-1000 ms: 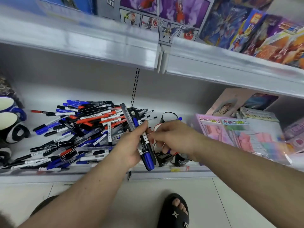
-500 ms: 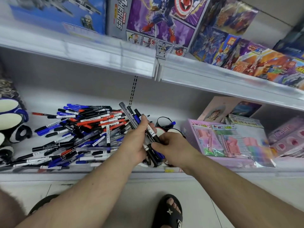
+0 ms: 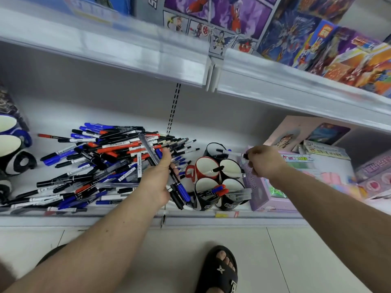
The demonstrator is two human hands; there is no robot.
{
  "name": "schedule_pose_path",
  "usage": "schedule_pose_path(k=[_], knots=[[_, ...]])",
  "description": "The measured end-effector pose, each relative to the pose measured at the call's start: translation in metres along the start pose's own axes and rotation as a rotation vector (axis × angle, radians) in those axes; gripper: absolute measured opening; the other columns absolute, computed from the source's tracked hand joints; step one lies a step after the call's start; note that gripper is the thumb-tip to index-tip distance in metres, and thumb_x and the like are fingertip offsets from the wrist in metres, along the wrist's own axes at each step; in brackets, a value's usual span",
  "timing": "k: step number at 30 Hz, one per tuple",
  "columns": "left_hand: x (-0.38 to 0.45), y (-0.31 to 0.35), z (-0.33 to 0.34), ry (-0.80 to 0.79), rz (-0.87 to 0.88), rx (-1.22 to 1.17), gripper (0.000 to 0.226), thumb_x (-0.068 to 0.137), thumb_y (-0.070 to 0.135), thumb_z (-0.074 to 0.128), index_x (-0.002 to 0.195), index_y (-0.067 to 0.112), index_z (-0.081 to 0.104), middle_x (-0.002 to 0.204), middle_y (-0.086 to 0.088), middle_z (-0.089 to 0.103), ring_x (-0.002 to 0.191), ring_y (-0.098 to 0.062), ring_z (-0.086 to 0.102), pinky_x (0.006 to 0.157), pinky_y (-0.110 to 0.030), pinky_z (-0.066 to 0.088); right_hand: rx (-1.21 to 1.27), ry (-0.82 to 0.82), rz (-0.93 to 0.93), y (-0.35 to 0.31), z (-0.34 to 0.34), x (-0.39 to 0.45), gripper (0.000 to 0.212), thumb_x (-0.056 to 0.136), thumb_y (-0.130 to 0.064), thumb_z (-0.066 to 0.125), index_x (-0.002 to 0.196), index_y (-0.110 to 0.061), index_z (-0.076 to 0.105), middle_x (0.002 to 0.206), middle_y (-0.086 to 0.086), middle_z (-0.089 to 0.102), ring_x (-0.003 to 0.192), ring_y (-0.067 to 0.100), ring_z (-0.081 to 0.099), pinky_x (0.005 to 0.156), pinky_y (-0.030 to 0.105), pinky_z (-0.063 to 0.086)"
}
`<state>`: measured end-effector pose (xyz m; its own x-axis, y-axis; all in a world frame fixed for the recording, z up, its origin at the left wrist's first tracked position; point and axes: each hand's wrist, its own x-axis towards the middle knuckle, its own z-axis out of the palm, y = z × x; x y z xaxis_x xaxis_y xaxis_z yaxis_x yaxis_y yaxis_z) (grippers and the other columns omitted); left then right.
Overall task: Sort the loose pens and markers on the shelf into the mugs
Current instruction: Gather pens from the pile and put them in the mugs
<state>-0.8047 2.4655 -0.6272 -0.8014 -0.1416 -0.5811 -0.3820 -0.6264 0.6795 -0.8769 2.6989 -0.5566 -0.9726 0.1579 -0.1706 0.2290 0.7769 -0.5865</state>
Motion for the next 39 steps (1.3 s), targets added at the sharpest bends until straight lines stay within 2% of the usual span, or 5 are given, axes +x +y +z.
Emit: schedule_pose_path(k=[15, 21, 28, 35, 39], knots=[[0.030, -0.015, -0.014, -0.159, -0.123, -0.137, 0.021, 0.093, 0.035, 0.060, 0.088, 0.014, 0.065, 0.071, 0.000, 0.062, 0.063, -0.015, 0.057, 0.062, -0.032, 0.053, -0.367, -0.246, -0.005, 0.019, 0.119, 0.081, 0.037, 0.099, -0.015, 0.044, 0.130, -0.019, 0.063, 0.135, -0.001, 0.060, 0.114, 0.021, 0.060, 0.075, 0.023, 0.050], [0.023, -0.014, -0.010, -0.245, -0.108, -0.171, 0.018, 0.100, 0.020, 0.051, 0.097, 0.010, 0.066, 0.080, -0.002, 0.069, 0.066, -0.014, 0.067, 0.057, -0.028, 0.058, -0.251, -0.123, -0.157, -0.015, 0.093, 0.052, 0.019, 0.093, -0.023, 0.051, 0.091, -0.015, 0.068, 0.084, 0.002, 0.066, 0.072, 0.019, 0.057, 0.058, 0.023, 0.043], [0.003, -0.005, 0.006, -0.292, -0.094, -0.289, 0.021, 0.103, 0.021, 0.045, 0.100, 0.013, 0.064, 0.080, 0.000, 0.073, 0.070, -0.014, 0.068, 0.083, -0.034, 0.056, -0.151, -0.547, -0.162, -0.069, 0.042, -0.072, 0.048, 0.090, -0.059, 0.052, 0.092, -0.014, 0.069, 0.080, 0.003, 0.070, 0.054, 0.013, 0.059, 0.056, 0.025, 0.044], [-0.027, 0.002, 0.020, -0.346, -0.040, -0.363, 0.023, 0.103, 0.018, 0.045, 0.109, 0.007, 0.065, 0.103, -0.007, 0.076, 0.095, -0.019, 0.070, 0.088, -0.034, 0.052, -0.023, -0.423, -0.208, -0.054, 0.046, -0.113, 0.026, 0.089, -0.016, 0.059, 0.064, -0.011, 0.054, 0.052, -0.003, 0.048, 0.052, 0.016, 0.044, 0.056, 0.028, 0.036], [-0.039, 0.006, 0.019, -0.416, -0.046, -0.373, 0.030, 0.103, 0.021, 0.042, 0.115, 0.005, 0.066, 0.109, -0.008, 0.074, 0.099, -0.019, 0.068, 0.087, -0.033, 0.051, 0.156, -0.391, -0.117, -0.050, 0.051, -0.126, 0.018, 0.092, -0.002, 0.044, 0.089, -0.007, 0.061, 0.072, 0.007, 0.060, 0.058, 0.017, 0.054, 0.056, 0.036, 0.050]])
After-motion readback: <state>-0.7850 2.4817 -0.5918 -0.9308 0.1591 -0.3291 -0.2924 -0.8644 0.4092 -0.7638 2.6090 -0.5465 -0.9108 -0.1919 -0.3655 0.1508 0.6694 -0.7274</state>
